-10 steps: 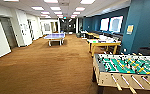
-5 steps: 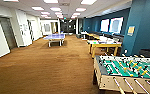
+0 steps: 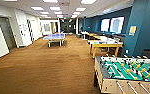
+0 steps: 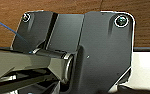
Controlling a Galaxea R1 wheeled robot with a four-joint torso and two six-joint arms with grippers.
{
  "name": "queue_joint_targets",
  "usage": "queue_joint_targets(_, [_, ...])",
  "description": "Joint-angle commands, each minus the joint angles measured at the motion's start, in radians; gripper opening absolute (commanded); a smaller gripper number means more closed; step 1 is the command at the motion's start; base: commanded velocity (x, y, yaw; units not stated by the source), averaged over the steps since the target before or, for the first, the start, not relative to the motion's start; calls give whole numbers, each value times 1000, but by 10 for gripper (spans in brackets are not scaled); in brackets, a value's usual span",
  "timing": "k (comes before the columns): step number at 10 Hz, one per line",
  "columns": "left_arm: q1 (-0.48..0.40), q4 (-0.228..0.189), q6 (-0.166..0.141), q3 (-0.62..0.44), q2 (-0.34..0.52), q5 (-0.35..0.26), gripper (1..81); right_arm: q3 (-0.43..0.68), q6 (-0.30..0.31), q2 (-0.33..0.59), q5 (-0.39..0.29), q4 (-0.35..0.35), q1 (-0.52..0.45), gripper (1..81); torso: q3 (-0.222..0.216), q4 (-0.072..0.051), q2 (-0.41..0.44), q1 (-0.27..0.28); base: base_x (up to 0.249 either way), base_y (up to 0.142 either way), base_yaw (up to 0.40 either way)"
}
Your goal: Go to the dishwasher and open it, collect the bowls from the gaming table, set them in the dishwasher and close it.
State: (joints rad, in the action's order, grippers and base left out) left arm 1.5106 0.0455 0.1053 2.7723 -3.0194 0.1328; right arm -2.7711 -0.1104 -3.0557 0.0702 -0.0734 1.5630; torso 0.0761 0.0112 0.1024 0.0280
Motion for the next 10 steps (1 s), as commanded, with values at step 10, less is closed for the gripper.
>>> queue_joint_targets(10, [-54, 5, 4, 4, 5, -44, 811, 2, -2, -5, -47, 0, -51, 811, 0, 0, 0, 0, 140, 0, 0])
